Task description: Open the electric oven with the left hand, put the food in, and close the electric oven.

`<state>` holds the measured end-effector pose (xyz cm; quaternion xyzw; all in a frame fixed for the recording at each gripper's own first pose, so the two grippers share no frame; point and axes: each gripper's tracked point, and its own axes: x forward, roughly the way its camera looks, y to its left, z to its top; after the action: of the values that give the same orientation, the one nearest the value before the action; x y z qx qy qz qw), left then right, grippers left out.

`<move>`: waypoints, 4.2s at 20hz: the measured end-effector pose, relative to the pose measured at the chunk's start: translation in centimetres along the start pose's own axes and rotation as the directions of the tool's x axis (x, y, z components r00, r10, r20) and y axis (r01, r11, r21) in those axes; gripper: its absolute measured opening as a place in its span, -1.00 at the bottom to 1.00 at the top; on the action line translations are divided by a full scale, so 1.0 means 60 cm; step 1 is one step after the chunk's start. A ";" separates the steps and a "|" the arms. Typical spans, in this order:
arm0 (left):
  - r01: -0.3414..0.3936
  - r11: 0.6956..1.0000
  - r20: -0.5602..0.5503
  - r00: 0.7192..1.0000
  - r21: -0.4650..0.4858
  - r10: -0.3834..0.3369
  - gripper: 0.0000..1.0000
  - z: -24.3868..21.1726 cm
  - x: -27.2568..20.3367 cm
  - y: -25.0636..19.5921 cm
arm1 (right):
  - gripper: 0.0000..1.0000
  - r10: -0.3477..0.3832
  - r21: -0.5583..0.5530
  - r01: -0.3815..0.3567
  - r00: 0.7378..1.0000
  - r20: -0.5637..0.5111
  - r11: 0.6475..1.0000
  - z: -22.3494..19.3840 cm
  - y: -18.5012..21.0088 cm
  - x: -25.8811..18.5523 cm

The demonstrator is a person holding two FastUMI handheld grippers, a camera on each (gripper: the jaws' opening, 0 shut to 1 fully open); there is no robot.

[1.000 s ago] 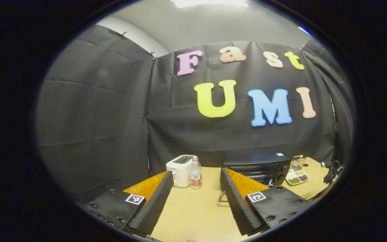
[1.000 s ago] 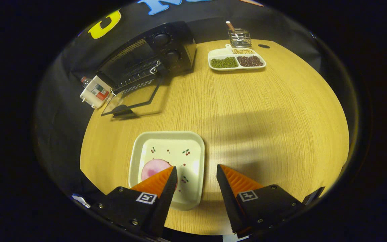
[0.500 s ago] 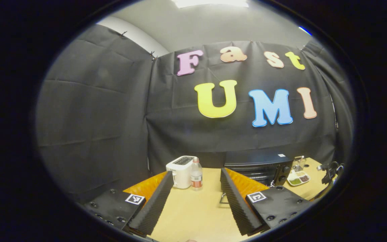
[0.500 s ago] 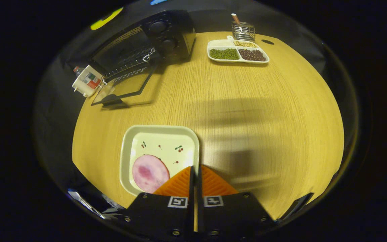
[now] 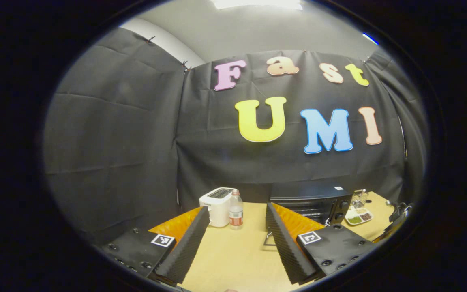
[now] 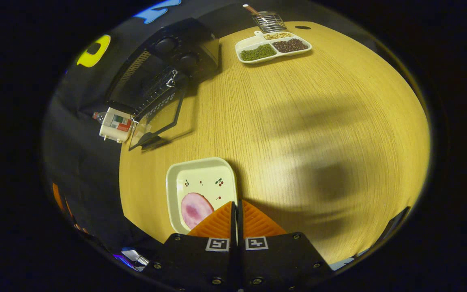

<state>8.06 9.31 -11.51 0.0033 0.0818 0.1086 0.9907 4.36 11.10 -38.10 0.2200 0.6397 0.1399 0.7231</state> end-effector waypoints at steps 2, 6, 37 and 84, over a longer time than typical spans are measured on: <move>0.004 1.000 -0.002 1.000 -0.009 -0.005 0.99 -0.002 0.002 -0.004 | -0.99 0.018 0.003 -0.018 1.000 0.005 1.000 0.000 0.006 -0.007; 0.023 1.000 0.001 1.000 -0.013 -0.023 0.99 0.001 0.005 -0.013 | -0.99 0.076 0.021 -0.077 0.997 0.019 0.997 -0.004 0.040 -0.016; 0.032 0.999 -0.036 0.999 0.034 -0.031 0.89 -0.020 0.077 0.045 | -0.99 0.312 0.383 -0.522 0.815 0.489 0.762 0.232 0.301 0.009; 0.269 0.962 -0.138 0.952 -0.038 -0.271 1.00 -0.115 0.167 -0.067 | 0.94 0.220 0.004 -0.327 0.644 0.733 0.945 0.288 0.337 -0.079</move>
<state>17.48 7.46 -20.02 -0.0250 0.1509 -0.0271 0.9879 22.35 23.89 -22.46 0.4000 0.2696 0.1059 0.8695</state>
